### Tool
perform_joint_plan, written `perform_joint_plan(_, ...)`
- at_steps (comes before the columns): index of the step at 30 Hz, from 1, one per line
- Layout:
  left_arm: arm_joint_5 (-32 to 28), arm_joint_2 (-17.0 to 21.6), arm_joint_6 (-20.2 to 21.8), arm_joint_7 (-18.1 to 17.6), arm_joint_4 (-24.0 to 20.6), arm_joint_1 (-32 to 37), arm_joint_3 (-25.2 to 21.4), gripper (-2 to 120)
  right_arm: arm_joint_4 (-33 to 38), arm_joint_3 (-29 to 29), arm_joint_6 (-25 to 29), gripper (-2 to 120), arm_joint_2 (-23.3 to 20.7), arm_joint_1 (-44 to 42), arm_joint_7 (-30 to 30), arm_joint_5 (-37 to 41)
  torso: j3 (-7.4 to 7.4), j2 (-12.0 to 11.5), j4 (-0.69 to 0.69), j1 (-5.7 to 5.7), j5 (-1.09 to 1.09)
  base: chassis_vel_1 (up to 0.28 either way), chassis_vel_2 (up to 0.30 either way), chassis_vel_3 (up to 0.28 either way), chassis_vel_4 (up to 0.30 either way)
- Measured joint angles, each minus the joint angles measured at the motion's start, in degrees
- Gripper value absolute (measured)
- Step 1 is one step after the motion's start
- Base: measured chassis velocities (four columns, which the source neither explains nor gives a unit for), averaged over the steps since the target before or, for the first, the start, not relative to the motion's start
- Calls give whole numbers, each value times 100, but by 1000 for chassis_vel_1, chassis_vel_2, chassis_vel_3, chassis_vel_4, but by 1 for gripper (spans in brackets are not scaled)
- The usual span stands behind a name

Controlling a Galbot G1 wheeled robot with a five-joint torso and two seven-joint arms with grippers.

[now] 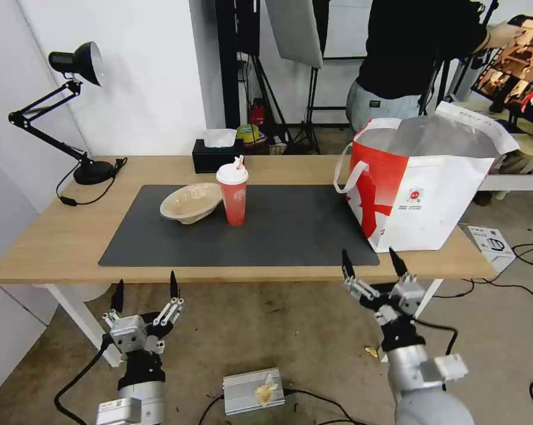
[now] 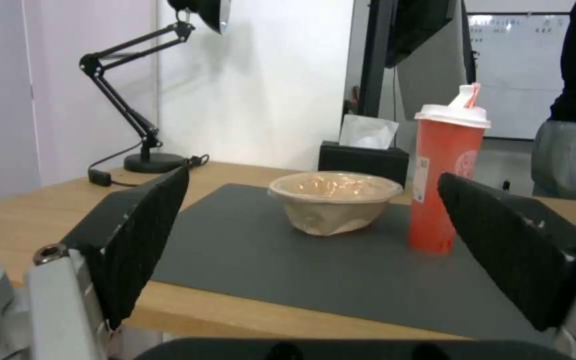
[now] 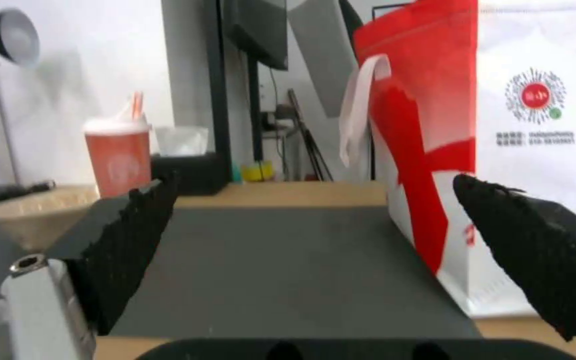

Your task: Pick up the trash from the table and place it into the takeout bag.

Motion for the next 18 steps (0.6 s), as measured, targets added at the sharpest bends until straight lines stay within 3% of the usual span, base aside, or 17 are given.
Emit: perform_joint_plan(18,31,-24,-6,3,16,44,50,100,225,-63,-267,100,98,-551,735,-597,0,0,0,0,0,0,0,0,0)
